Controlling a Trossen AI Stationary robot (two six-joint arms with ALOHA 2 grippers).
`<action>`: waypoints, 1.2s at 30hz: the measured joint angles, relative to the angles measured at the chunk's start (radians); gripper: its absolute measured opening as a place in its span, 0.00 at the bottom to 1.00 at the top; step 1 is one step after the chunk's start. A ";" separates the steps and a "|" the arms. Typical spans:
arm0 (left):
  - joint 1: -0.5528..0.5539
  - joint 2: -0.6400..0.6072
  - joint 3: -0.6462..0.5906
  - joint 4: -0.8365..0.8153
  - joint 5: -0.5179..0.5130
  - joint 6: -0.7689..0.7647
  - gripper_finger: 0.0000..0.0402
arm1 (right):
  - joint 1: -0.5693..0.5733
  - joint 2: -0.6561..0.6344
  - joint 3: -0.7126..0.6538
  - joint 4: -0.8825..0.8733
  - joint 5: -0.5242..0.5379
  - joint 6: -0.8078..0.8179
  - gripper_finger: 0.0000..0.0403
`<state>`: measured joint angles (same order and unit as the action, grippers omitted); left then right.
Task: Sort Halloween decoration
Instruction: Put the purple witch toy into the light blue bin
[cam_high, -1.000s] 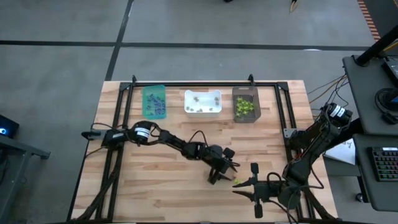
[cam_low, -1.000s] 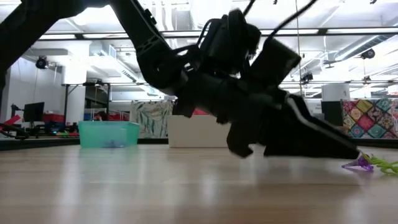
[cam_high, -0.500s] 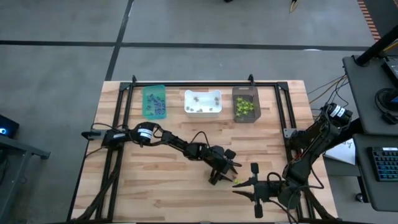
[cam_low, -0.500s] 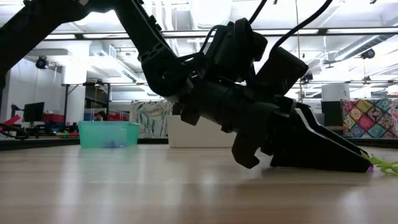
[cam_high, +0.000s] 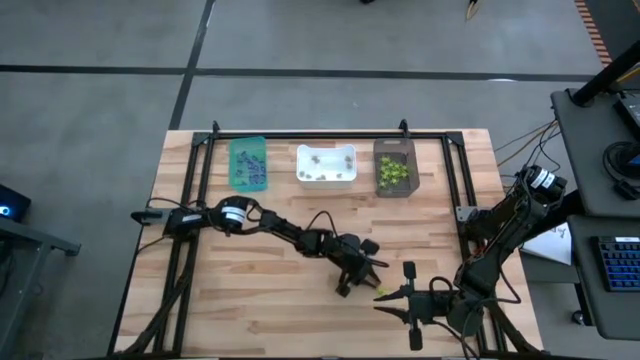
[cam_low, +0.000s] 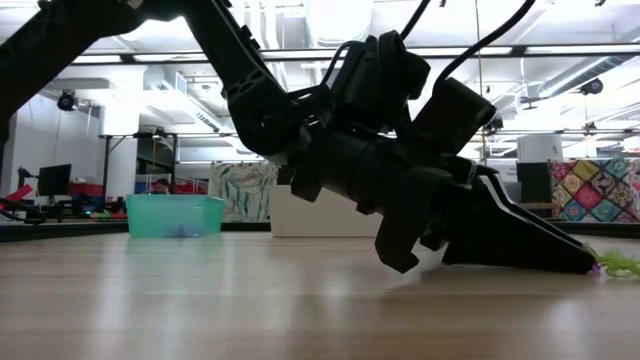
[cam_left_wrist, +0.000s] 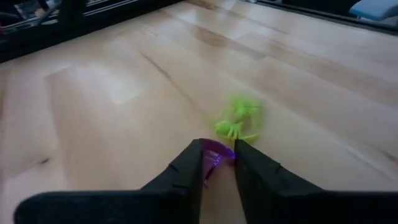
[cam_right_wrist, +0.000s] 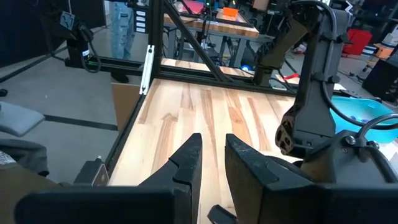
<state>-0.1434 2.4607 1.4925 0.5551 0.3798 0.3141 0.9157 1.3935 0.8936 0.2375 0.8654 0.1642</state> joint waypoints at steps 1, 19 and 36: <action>0.002 0.000 0.000 0.001 -0.004 0.000 0.15 | 0.000 0.000 0.000 0.000 0.000 0.000 0.15; 0.029 -0.064 -0.001 -0.056 0.003 -0.017 0.09 | 0.000 0.000 -0.001 0.006 0.001 0.006 0.15; 0.032 -0.046 -0.002 0.029 0.042 -0.101 0.15 | -0.008 0.000 -0.006 0.007 0.000 0.019 0.15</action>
<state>-0.1112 2.4148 1.4910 0.5845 0.4215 0.2136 0.9075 1.3935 0.8872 0.2444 0.8658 0.1829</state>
